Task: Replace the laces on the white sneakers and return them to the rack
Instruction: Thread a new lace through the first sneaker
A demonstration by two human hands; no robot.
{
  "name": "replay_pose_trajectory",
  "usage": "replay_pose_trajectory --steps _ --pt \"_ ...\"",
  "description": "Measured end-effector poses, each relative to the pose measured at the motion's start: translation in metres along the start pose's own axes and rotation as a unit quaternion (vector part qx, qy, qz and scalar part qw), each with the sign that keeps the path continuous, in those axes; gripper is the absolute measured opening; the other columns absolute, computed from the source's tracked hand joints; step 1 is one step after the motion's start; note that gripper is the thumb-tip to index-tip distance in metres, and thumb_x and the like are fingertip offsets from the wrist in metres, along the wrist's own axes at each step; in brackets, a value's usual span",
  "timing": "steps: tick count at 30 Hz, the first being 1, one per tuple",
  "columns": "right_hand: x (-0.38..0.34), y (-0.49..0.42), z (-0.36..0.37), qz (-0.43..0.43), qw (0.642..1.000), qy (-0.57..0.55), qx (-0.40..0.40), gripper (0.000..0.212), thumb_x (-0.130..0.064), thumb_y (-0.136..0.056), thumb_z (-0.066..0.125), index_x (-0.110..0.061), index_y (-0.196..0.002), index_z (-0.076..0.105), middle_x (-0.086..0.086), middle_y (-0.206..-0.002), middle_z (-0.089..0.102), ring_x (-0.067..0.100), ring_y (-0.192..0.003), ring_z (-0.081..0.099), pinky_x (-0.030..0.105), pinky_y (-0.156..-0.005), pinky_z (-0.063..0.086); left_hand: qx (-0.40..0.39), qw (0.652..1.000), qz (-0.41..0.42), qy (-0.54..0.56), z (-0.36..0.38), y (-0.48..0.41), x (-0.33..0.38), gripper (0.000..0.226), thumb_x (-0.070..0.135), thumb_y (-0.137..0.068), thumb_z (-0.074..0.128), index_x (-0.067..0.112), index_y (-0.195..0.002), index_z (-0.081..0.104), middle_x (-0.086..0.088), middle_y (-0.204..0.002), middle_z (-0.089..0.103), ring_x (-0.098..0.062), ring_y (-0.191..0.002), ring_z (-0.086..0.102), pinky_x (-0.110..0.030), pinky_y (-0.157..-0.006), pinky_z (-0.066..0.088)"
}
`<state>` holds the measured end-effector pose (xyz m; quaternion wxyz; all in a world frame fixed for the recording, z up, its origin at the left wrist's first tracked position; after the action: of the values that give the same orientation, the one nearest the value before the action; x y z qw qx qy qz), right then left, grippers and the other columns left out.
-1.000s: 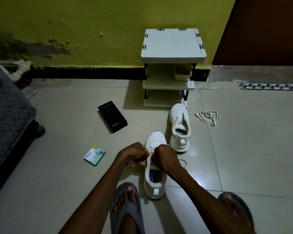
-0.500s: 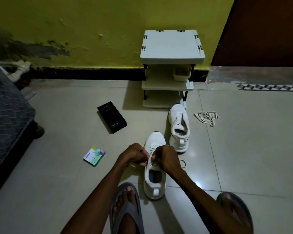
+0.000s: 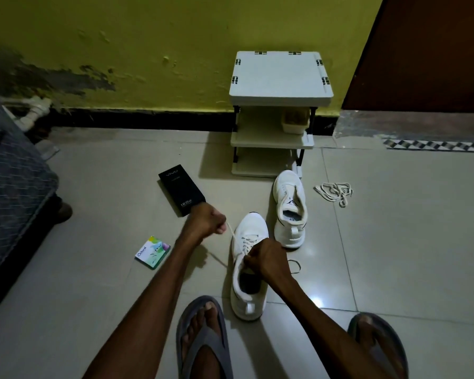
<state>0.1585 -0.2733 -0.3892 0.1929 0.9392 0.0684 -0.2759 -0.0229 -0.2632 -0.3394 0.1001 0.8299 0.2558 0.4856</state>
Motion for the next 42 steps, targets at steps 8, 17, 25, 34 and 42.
replay_pose_trajectory --steps 8,17,25,34,42 --pt "-0.003 0.001 -0.004 -0.002 0.999 -0.034 -0.017 0.034 -0.02 -0.074 0.071 -0.012 -0.052 0.046 0.0 -0.046 0.039 0.012 -0.045 0.038 0.023 -0.041 0.023 0.003 0.948 0.025 0.316 -0.031 0.006 0.044 0.009 0.003 -0.096 0.056 -0.002 -0.099 0.064 -0.007 -0.072 0.067 -0.012 -0.068 0.064 -0.024 -0.066 0.056" --pt "-0.001 0.003 -0.004 -0.017 0.999 -0.048 0.002 0.031 -0.022 -0.076 0.072 -0.004 -0.056 0.056 0.001 -0.045 0.039 0.011 -0.043 0.034 0.023 -0.042 0.022 -0.005 0.99 0.031 -0.139 0.028 0.007 0.019 0.016 0.028 -0.096 0.041 0.018 -0.099 0.052 -0.006 -0.087 0.061 -0.023 -0.073 0.06 -0.028 -0.062 0.043" --pt "0.002 0.001 -0.003 0.022 0.997 -0.067 -0.01 0.027 -0.02 -0.074 0.072 0.001 -0.06 0.06 0.003 -0.048 0.046 0.014 -0.046 0.041 0.026 -0.046 0.027 -0.187 0.976 0.002 -0.111 0.043 0.024 0.005 0.02 0.009 -0.089 0.055 0.01 -0.072 0.066 0.003 -0.062 0.058 -0.012 -0.055 0.046 -0.025 -0.052 0.032" --pt "0.003 -0.003 -0.003 0.015 0.995 -0.095 -0.033 0.027 -0.019 -0.077 0.073 0.005 -0.067 0.067 0.008 -0.055 0.055 0.013 -0.052 0.049 0.022 -0.046 0.033 -0.194 0.944 0.124 0.238 -0.015 0.041 0.084 0.043 0.012 -0.101 0.04 0.017 -0.063 0.06 0.004 -0.062 0.037 -0.009 -0.056 0.026 -0.021 -0.049 0.019" --pt "0.019 0.004 -0.017 -0.018 0.998 -0.051 0.024 0.042 -0.041 -0.06 0.088 -0.018 -0.078 0.059 -0.007 -0.071 0.06 0.013 -0.068 0.057 0.028 -0.06 0.042 0.044 0.971 0.12 -0.2 -0.021 0.019 0.071 0.014 0.009 -0.097 0.042 0.013 -0.106 0.053 -0.004 -0.095 0.057 -0.023 -0.086 0.056 -0.033 -0.072 0.047"
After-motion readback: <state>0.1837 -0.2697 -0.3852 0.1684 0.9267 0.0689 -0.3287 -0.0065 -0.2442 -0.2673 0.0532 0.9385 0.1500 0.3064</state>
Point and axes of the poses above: each hand's wrist, its own y-axis away from the middle knuckle, its own z-axis out of the palm, x = y × z, the point moved 5 cm from there along -y, towards the middle knuckle
